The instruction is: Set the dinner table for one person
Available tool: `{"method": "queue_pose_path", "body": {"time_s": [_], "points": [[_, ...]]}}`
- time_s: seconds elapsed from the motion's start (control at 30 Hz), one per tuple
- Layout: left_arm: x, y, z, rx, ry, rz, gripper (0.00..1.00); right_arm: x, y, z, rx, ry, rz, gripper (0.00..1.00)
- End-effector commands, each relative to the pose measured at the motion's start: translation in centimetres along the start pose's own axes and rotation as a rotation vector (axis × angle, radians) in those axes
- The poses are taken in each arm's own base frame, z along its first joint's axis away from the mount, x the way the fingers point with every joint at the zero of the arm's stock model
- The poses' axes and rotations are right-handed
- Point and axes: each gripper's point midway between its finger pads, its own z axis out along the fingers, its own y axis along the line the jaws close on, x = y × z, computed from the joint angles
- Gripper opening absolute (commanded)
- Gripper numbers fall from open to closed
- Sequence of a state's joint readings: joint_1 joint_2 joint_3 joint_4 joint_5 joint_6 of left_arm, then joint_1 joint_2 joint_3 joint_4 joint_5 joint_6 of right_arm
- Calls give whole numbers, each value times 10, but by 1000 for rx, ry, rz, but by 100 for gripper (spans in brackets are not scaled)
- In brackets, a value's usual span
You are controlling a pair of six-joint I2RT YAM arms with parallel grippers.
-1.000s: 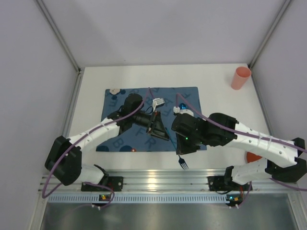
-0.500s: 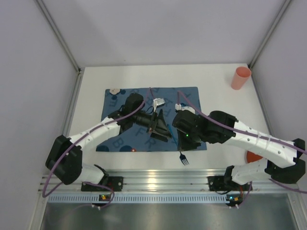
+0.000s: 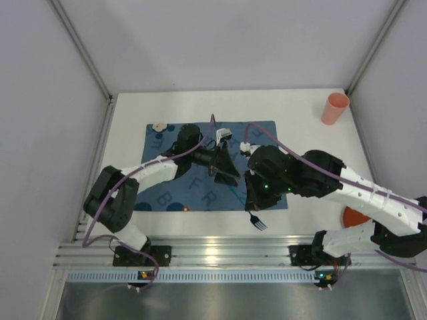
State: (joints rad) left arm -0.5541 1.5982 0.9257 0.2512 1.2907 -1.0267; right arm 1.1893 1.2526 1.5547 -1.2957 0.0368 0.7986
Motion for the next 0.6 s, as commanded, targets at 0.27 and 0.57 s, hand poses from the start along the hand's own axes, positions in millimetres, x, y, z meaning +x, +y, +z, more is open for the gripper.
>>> {"method": "queue_pose_path", "body": {"time_s": [0.27,0.57], "points": [[35,-85,24,324,176,177,81,-6,-13,-8,29,2,-219,0],[94,-124,19,367,265,230,88,-36,-45,-20,90,-121,-248,0]]}}
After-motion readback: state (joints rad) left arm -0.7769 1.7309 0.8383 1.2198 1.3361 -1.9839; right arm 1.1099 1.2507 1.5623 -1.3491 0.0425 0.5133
